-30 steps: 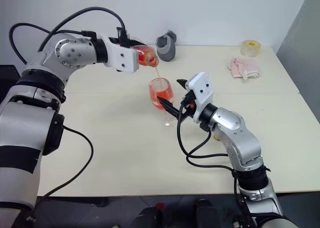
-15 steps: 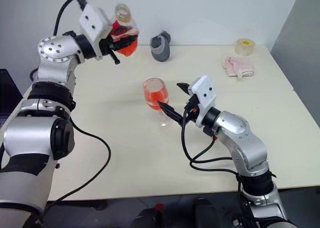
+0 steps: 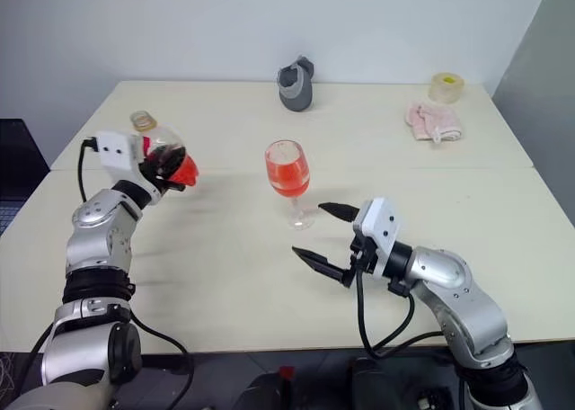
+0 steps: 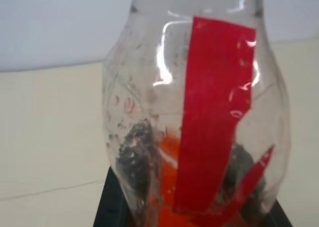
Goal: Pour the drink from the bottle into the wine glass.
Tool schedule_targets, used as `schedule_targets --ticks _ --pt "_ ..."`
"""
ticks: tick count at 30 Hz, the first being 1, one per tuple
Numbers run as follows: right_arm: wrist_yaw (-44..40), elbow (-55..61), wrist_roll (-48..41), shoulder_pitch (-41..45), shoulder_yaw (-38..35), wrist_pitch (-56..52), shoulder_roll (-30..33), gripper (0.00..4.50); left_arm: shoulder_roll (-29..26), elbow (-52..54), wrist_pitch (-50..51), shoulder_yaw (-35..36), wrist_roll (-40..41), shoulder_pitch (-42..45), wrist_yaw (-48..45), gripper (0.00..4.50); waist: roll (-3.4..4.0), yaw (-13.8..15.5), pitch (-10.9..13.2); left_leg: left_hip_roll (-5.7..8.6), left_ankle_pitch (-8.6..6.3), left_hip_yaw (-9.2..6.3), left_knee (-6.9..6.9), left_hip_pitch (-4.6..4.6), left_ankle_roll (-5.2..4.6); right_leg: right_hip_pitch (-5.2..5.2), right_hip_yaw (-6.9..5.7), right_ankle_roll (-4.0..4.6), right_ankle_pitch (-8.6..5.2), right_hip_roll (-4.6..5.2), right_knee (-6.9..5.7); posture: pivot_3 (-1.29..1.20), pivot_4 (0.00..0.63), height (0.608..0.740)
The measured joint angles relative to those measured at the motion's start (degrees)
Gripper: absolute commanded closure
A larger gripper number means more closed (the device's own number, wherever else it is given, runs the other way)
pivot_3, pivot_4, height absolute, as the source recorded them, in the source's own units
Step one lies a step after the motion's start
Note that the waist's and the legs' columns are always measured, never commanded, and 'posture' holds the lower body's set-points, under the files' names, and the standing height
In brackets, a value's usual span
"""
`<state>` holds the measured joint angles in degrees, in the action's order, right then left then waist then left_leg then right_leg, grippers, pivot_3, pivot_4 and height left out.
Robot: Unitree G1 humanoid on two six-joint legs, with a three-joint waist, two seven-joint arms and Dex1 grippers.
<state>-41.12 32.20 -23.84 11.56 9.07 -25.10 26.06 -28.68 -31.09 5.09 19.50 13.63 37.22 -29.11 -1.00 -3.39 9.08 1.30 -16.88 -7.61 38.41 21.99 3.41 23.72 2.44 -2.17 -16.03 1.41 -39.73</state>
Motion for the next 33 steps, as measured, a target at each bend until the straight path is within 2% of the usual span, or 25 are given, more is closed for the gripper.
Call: schedule_targets --ticks 4,11,19,22,27,33 --pt "-0.8 -0.6 0.4 -1.5 0.2 2.4 0.1 0.02 2.1 0.1 -1.6 -0.2 0.9 -2.8 0.8 3.58 -0.03 0.6 0.0 0.0 0.0 -0.02 0.02 -0.06 0.01 -0.19 -0.07 0.0 0.0 0.0 0.18 0.0 0.15 0.74" --pt "-1.0 -3.2 2.4 -1.8 1.3 4.2 -0.3 0.02 2.9 -5.7 -7.0 -1.5 0.5 -2.5 0.8 3.58 -0.05 0.7 0.0 0.01 -0.01 0.02 0.01 -0.11 0.0 -0.21 -0.05 0.0 0.0 -0.01 0.19 0.0 0.15 0.74" --pt "0.0 -3.9 2.4 -0.5 1.2 4.7 -0.6 0.0 3.3 -11.4 -9.5 -1.8 0.5 -1.9 0.9 0.89 -0.05 0.7 0.0 0.01 -0.02 -0.01 0.0 -0.12 -0.03 -0.21 -0.07 0.0 0.0 -0.02 0.18 0.0 0.15 0.74" --pt "0.1 -3.9 2.4 0.1 1.2 4.7 -0.7 0.0 3.3 -12.1 -9.6 -1.8 0.5 -1.9 0.9 0.03 -0.05 0.7 0.0 0.0 -0.02 -0.02 -0.01 -0.12 -0.03 -0.21 -0.08 0.0 0.0 -0.02 0.18 0.0 0.15 0.74" --pt "0.2 -3.9 2.4 0.2 1.2 4.7 -0.7 0.0 3.3 -10.8 -9.2 -1.8 0.5 -2.4 0.9 0.03 -0.05 0.6 0.0 0.0 -0.02 -0.02 -0.01 -0.12 -0.02 -0.21 -0.07 0.0 0.0 -0.02 0.18 0.0 0.15 0.74" --pt "0.2 -4.2 2.6 0.4 1.2 4.7 -0.6 0.0 3.2 1.8 -3.2 -2.3 1.2 -10.0 1.5 0.03 -0.05 0.6 0.0 -0.04 -0.03 -0.04 -0.07 -0.15 -0.03 -0.21 -0.06 0.0 0.0 -0.02 0.18 0.0 0.15 0.74"
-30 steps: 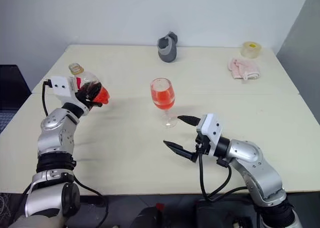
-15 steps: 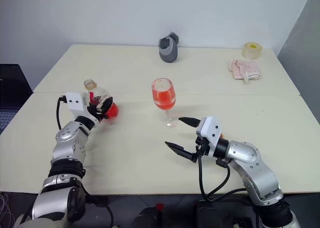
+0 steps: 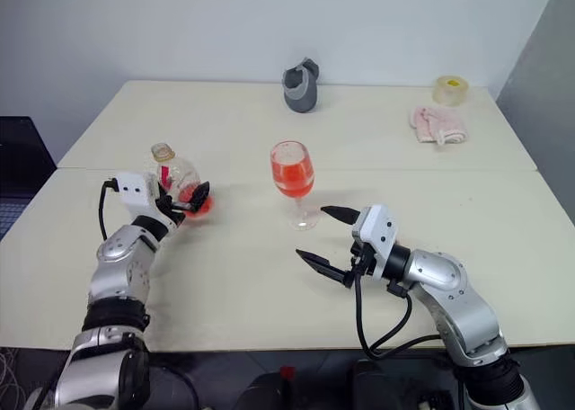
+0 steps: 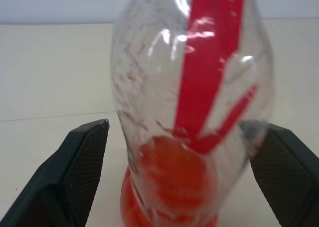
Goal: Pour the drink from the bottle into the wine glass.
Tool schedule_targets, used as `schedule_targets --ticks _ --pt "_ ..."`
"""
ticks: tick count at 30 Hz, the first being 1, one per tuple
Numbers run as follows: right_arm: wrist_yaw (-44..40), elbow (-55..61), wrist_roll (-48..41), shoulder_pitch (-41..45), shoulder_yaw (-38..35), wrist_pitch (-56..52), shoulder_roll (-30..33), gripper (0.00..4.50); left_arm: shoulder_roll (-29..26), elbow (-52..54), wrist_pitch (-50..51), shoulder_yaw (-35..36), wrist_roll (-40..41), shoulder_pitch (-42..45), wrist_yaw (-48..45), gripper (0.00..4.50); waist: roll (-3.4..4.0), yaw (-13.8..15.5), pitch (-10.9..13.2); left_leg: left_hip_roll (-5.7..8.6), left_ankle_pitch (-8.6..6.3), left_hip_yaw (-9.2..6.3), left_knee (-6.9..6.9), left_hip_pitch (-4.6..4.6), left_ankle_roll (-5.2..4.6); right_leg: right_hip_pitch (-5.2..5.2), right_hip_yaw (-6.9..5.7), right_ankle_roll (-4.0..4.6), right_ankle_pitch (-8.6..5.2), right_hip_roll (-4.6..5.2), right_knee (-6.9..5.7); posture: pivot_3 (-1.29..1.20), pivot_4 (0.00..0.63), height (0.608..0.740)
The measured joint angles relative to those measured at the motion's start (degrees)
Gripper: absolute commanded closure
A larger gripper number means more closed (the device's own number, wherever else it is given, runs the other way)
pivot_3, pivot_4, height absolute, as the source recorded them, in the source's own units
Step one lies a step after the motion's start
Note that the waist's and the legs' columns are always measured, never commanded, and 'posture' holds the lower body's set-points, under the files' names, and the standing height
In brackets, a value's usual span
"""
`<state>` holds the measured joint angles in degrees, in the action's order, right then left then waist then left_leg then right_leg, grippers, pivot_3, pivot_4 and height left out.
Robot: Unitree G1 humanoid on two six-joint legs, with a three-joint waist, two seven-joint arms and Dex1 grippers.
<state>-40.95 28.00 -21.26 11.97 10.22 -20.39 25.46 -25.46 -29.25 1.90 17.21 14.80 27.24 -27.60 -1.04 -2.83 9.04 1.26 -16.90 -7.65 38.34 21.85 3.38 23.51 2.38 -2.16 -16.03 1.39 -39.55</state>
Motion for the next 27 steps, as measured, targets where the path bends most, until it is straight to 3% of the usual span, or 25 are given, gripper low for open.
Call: schedule_targets --ticks 10,19,27 --pt "2.2 2.4 -0.3 -5.0 -1.8 -0.7 0.8 0.0 0.5 32.6 19.1 1.5 5.6 -20.9 5.6 0.03 0.01 0.4 0.0 -0.3 -0.06 0.04 -0.18 -0.1 -0.1 -0.13 0.03 0.0 0.0 0.28 0.17 0.0 0.15 0.74" --pt "26.0 8.5 7.2 -14.4 -8.3 -9.6 -8.4 0.0 5.5 57.1 31.5 0.2 8.0 -31.6 14.6 0.03 0.06 1.2 -0.1 -0.1 -0.04 0.12 -0.23 -0.18 -0.06 -0.31 0.06 -0.02 -0.01 0.2 0.38 0.0 0.15 0.74" --pt "37.4 10.2 13.7 -21.3 -8.9 -12.2 -15.2 0.0 8.2 62.7 32.7 -5.9 4.6 -33.9 19.3 0.03 0.09 1.2 -0.1 -0.05 -0.05 0.2 -0.36 -0.28 -0.08 -0.33 0.1 -0.01 -0.01 -0.01 0.42 0.0 0.15 0.74"
